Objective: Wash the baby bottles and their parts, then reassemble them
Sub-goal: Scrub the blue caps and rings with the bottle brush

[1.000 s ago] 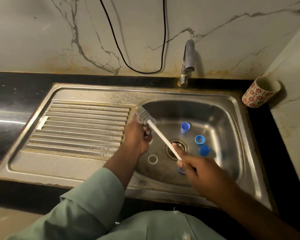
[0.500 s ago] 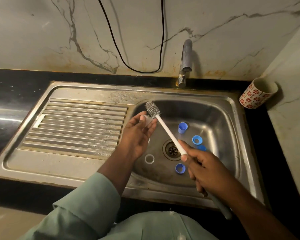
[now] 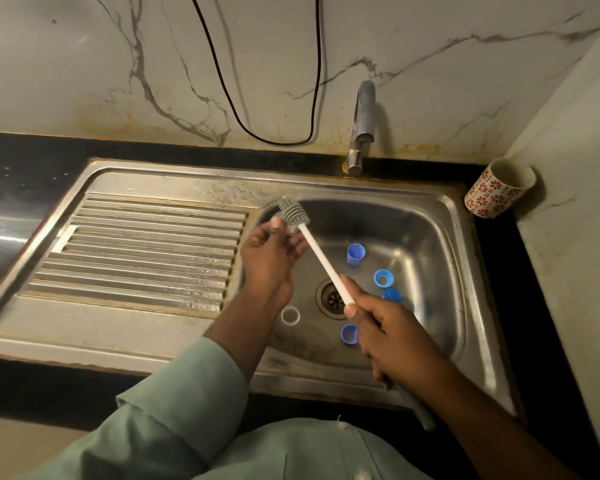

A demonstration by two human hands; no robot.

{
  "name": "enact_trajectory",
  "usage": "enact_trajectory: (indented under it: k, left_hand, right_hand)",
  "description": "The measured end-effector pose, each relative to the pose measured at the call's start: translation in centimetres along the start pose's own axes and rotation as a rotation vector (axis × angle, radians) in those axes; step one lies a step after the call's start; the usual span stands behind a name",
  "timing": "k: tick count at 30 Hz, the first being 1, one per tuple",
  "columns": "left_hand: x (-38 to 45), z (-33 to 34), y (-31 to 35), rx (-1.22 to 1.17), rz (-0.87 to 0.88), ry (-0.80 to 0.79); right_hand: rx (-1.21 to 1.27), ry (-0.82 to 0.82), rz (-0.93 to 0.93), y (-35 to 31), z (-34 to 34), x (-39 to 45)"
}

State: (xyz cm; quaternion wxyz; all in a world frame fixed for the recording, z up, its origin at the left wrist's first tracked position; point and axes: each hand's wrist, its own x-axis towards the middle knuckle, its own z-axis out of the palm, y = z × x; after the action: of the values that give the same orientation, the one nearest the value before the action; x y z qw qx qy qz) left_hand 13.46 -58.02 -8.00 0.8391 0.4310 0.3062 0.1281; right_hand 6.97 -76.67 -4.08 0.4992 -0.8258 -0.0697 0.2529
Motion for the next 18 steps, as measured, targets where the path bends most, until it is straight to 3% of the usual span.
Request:
enact_trajectory:
  k: [2,6,10,14,18]
  left_hand:
    - [0.6,-0.2,0.4,-0.045,-0.016,0.046]
    - [-0.4,0.1,-0.3,0.096,-0.068,-0.075]
    - [0.8,-0.3,0.9,-0.055,-0.035,0.089]
    - [-0.4,-0.1,0.4,0.138,0.019,-0.115]
    - [0.6,-0.7,1.4,0.048,-0.002,-0.053]
  right_hand:
    - [-0.057,-0.028,-0.029,-0.3,0.0,-0.6]
    - [-0.065,-0.006,0.004,-1.5,-0.6,0.4]
    - [-0.117,-0.043,-0.035,-2.2,0.3,-0.6]
    - [-0.057,0.035,0.016,-2.9,0.4,0.4]
    - [-0.060,-0.005,0.002,-3.5,0.7,-0.7]
